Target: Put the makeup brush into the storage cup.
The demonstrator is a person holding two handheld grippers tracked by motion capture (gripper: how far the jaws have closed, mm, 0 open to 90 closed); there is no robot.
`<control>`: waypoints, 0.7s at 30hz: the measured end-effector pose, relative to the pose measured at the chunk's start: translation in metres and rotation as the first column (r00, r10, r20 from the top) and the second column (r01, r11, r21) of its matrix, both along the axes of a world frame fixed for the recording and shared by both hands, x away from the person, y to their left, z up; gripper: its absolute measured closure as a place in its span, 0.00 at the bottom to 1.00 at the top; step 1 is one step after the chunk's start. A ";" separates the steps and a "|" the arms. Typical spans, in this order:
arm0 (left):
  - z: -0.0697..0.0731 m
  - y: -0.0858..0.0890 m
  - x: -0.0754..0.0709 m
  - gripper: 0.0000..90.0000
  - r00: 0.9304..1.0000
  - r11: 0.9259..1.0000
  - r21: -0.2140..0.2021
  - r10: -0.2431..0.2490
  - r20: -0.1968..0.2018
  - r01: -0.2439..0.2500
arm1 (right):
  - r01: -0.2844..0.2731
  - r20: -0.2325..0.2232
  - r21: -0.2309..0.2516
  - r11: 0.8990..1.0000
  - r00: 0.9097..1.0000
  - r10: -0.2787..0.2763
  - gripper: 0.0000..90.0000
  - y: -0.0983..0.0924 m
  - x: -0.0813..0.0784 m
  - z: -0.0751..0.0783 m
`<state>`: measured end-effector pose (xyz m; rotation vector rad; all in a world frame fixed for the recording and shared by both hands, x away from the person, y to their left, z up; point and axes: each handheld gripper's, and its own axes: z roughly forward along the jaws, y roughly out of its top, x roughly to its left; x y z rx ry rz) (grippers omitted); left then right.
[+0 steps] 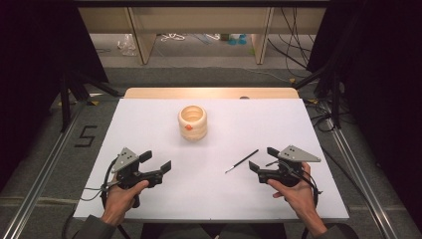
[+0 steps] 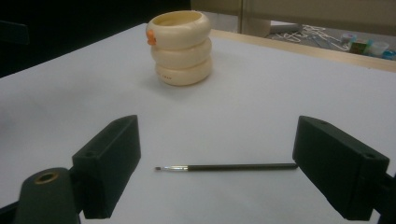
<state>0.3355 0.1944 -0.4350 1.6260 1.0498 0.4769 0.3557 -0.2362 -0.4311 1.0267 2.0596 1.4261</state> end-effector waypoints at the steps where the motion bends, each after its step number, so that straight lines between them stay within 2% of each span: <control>1: 0.000 0.000 0.000 0.17 1.000 1.000 0.000 0.000 0.001 0.000 | -0.001 0.000 -0.004 1.000 1.000 0.001 0.18 0.000 0.000 0.000; 5: 0.000 0.000 0.000 0.17 1.000 1.000 -0.003 -0.003 0.002 0.003 | -0.016 -0.008 -0.046 0.999 1.000 0.016 0.18 0.001 0.001 0.002; 7: 0.000 0.000 0.000 0.17 1.000 1.000 -0.003 -0.001 0.001 0.001 | -0.033 -0.002 -0.041 0.999 0.999 0.033 0.17 0.003 0.001 0.002; 10: -0.001 0.000 0.001 0.17 1.000 1.000 -0.006 -0.007 0.003 0.007 | -0.043 -0.008 -0.058 0.997 0.999 0.043 0.17 0.003 0.001 0.004; 11: -0.001 0.000 0.001 0.17 1.000 1.000 -0.005 -0.005 0.004 0.005 | -0.064 0.002 -0.055 0.996 0.998 0.064 0.17 0.004 0.002 0.005; 12: -0.001 0.000 0.001 0.17 1.000 1.000 -0.004 -0.005 0.003 0.005 | -0.071 -0.006 -0.067 0.995 0.997 0.071 0.17 0.003 0.002 0.007; 13: -0.001 0.000 0.001 0.17 1.000 1.000 -0.006 -0.004 0.004 0.004 | -0.083 0.010 -0.062 0.995 0.996 0.083 0.17 0.004 0.005 0.007; 14: 0.000 0.000 0.000 0.17 1.000 1.000 0.000 0.002 -0.003 -0.002 | -0.091 0.002 -0.062 0.994 0.996 0.091 0.17 0.004 0.005 0.007; 18: -0.001 0.000 0.000 0.17 1.000 1.000 0.000 0.001 -0.004 -0.001 | -0.149 -0.028 -0.125 0.981 0.989 0.147 0.18 0.004 0.013 0.015; 21: -0.001 -0.001 0.001 0.17 1.000 1.000 0.001 0.003 -0.005 -0.003 | -0.174 -0.034 -0.160 0.972 0.985 0.171 0.18 0.003 0.022 0.019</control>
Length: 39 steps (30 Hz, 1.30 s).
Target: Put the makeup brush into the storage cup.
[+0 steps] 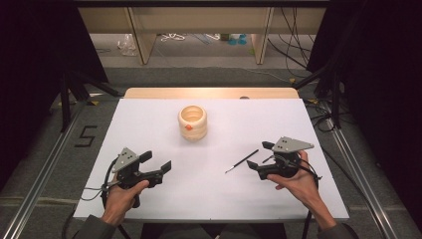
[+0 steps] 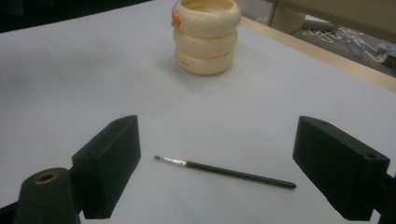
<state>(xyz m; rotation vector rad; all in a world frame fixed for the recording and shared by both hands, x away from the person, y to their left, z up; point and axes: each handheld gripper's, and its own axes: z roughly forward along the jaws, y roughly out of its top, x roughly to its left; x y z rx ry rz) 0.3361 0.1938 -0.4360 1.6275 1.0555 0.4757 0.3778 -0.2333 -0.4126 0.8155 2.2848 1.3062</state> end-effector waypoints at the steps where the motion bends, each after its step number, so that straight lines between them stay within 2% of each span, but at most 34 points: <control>1: 0.000 0.000 0.000 0.17 1.000 1.000 0.000 0.000 0.000 0.000 | -0.009 -0.010 -0.011 1.000 1.000 0.009 0.18 0.000 0.004 0.001; 4: 0.000 0.000 0.000 0.17 1.000 1.000 0.000 0.000 -0.001 0.000 | -0.044 -0.059 -0.051 0.998 0.997 0.041 0.18 0.001 0.015 0.003; 6: 0.000 0.001 0.000 0.17 1.000 1.000 -0.001 0.000 -0.001 0.000 | -0.065 -0.071 -0.095 0.993 0.996 0.058 0.20 0.004 0.022 0.004; 7: 0.000 0.001 0.000 0.17 1.000 1.000 0.000 -0.001 0.000 0.001 | -0.068 -0.067 -0.105 0.992 0.996 0.061 0.20 0.005 0.026 0.004; 12: 0.000 0.001 0.000 0.17 1.000 1.000 -0.002 -0.001 0.001 0.001 | -0.102 -0.107 -0.153 0.983 0.990 0.086 0.21 0.012 0.037 0.008; 16: 0.000 0.001 0.000 0.17 1.000 1.000 -0.001 0.000 0.001 0.000 | -0.153 -0.128 -0.214 0.965 0.984 0.127 0.24 0.017 0.047 0.008; 18: 0.000 0.001 0.000 0.17 1.000 1.000 -0.001 0.000 0.000 0.000 | -0.153 -0.129 -0.208 0.966 0.983 0.128 0.25 0.018 0.048 0.007; 19: 0.000 0.001 0.000 0.17 1.000 1.000 0.000 -0.001 0.000 0.001 | -0.174 -0.142 -0.236 0.956 0.980 0.143 0.25 0.021 0.052 0.006; 20: 0.000 0.001 0.000 0.17 1.000 1.000 -0.001 -0.001 -0.001 0.001 | -0.178 -0.134 -0.251 0.952 0.980 0.148 0.26 0.022 0.055 0.006; 21: 0.000 0.001 0.000 0.17 1.000 1.000 -0.001 -0.001 -0.001 0.001 | -0.191 -0.146 -0.263 0.946 0.977 0.157 0.26 0.023 0.056 0.006; 24: 0.000 0.001 0.000 0.17 1.000 1.000 -0.001 -0.001 0.000 0.001 | -0.193 -0.159 -0.272 0.943 0.975 0.153 0.27 0.026 0.061 0.005; 28: 0.000 0.001 0.000 0.17 1.000 1.000 -0.002 0.000 -0.003 0.000 | -0.211 -0.171 -0.303 0.929 0.971 0.165 0.27 0.030 0.066 0.004; 32: 0.000 0.001 0.000 0.17 1.000 1.000 0.000 -0.001 -0.001 0.001 | -0.226 -0.189 -0.307 0.924 0.966 0.174 0.28 0.032 0.068 0.003; 34: 0.000 0.001 0.001 0.17 1.000 1.000 -0.002 -0.001 -0.002 0.001 | -0.243 -0.190 -0.323 0.915 0.964 0.188 0.29 0.034 0.071 0.003; 35: 0.000 0.001 0.001 0.17 1.000 1.000 -0.001 -0.003 -0.001 0.003 | -0.242 -0.189 -0.328 0.913 0.964 0.188 0.30 0.035 0.071 0.002; 37: 0.000 0.001 0.000 0.17 1.000 1.000 -0.001 -0.002 -0.001 0.002 | -0.263 -0.197 -0.345 0.901 0.959 0.204 0.31 0.037 0.072 0.002; 39: 0.000 0.001 0.000 0.17 1.000 1.000 0.000 -0.002 -0.001 0.002 | -0.265 -0.195 -0.353 0.897 0.959 0.206 0.32 0.038 0.072 0.001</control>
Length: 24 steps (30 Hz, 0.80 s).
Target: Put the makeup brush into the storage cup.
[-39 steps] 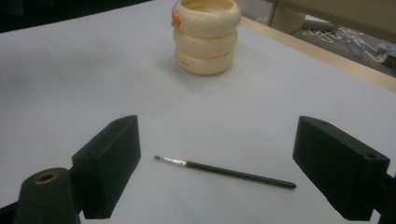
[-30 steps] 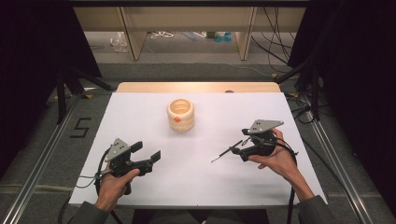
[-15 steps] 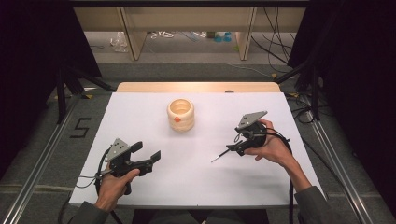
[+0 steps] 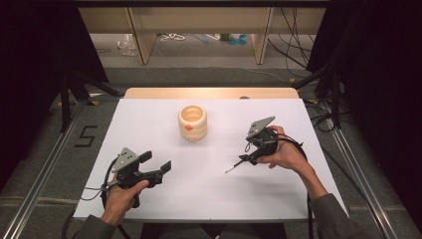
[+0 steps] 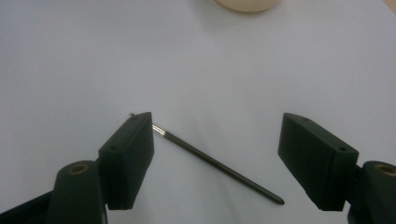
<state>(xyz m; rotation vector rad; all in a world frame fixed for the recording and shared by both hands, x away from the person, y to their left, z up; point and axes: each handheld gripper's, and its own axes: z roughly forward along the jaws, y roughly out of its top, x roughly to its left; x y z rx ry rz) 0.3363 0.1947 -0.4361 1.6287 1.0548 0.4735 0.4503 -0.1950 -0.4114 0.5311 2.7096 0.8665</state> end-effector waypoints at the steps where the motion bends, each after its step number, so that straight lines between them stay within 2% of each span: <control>1: 0.000 0.000 0.000 0.17 1.000 1.000 0.000 0.000 0.000 0.000 | -0.010 -0.008 -0.010 1.000 1.000 0.010 0.32 0.001 0.001 0.000; 5: 0.000 0.000 0.000 0.17 1.000 1.000 0.000 -0.002 0.000 0.002 | -0.032 -0.022 -0.045 0.998 0.999 0.031 0.33 0.003 0.004 -0.001; 10: 0.000 0.000 0.000 0.17 1.000 1.000 0.000 -0.002 0.000 0.002 | -0.059 -0.038 -0.066 0.996 0.998 0.057 0.35 0.006 0.007 -0.004; 12: 0.000 0.000 0.000 0.17 1.000 1.000 -0.001 -0.002 0.000 0.002 | -0.081 -0.043 -0.086 0.993 0.996 0.078 0.37 0.010 0.009 -0.009; 13: 0.000 0.000 0.000 0.17 1.000 1.000 -0.001 -0.002 0.000 0.002 | -0.081 -0.043 -0.086 0.993 0.996 0.078 0.37 0.010 0.009 -0.009; 15: 0.000 0.000 0.000 0.17 1.000 1.000 -0.003 -0.001 0.001 0.001 | -0.091 -0.075 -0.113 0.989 0.994 0.082 0.37 0.012 0.010 -0.013; 17: 0.000 0.000 0.000 0.17 1.000 1.000 -0.002 -0.001 0.000 0.001 | -0.099 -0.089 -0.123 0.987 0.992 0.088 0.39 0.013 0.011 -0.016; 24: 0.000 0.000 0.000 0.17 1.000 1.000 -0.004 -0.001 0.000 0.001 | -0.111 -0.110 -0.158 0.981 0.989 0.095 0.40 0.016 0.016 -0.022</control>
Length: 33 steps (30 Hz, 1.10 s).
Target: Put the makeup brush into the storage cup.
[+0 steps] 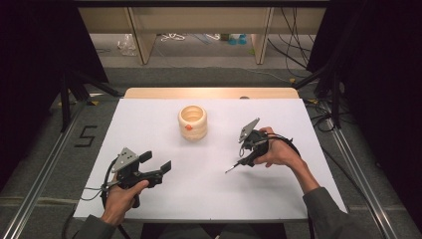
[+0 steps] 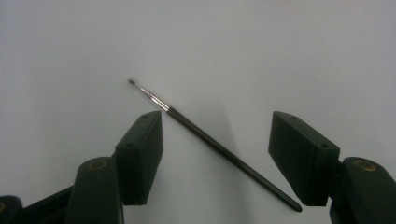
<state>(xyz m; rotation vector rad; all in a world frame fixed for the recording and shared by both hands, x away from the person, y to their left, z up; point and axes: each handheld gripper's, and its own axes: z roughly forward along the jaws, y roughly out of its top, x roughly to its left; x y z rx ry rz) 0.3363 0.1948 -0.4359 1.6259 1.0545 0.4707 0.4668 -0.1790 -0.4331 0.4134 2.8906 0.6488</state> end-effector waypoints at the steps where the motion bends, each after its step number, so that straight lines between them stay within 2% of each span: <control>1: 0.000 0.000 0.000 0.17 1.000 1.000 0.001 -0.001 0.000 0.001 | -0.001 -0.004 -0.006 1.000 1.000 0.001 0.41 0.000 0.000 0.000; 16: 0.000 0.000 0.000 0.17 1.000 1.000 -0.001 0.000 0.001 0.000 | -0.055 -0.049 -0.067 0.996 0.997 0.052 0.47 0.007 0.008 -0.012; 23: 0.000 0.000 0.000 0.17 1.000 1.000 -0.001 -0.001 0.001 0.001 | -0.085 -0.055 -0.080 0.993 0.995 0.081 0.50 0.012 0.011 -0.015; 33: 0.000 0.000 -0.001 0.17 1.000 1.000 -0.002 0.000 0.002 0.000 | -0.099 -0.071 -0.103 0.990 0.993 0.092 0.53 0.013 0.013 -0.018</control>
